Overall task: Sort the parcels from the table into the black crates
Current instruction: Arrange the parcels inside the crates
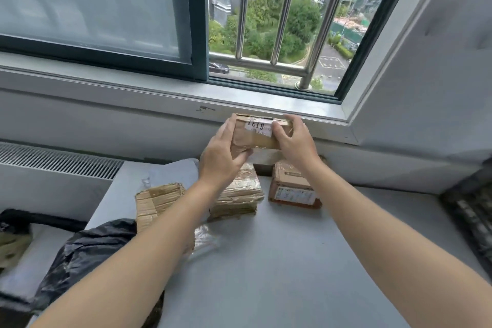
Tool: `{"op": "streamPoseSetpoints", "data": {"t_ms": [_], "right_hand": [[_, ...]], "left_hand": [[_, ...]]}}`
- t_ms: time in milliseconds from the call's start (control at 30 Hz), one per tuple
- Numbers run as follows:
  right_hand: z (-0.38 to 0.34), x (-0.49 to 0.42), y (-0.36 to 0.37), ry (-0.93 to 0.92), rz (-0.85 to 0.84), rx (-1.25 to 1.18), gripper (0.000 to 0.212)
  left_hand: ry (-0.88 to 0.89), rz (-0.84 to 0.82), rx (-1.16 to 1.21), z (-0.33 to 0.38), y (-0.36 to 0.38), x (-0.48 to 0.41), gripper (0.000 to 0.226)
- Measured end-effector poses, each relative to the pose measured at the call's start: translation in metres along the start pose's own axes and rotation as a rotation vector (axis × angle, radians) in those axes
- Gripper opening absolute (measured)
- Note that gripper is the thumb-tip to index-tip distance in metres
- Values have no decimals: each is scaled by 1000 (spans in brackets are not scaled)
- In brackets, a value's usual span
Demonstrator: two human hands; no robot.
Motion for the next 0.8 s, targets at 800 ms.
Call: {"op": "streamPoseSetpoints", "data": {"t_ms": [800], "right_hand": [[-25,4,-91,-8,-125,-260,73]], "left_hand": [[-291,-218,523,78,-6,16,80]]}}
Point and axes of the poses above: each hand's wrist, its own x-axis away from the middle knuckle, its own y-axis out of the palm, z = x × y, the point moved 6 cm from there along -x, towards the middle knuckle, and after that the axes turned 12 degrees about -y, right-handed, at the moved point
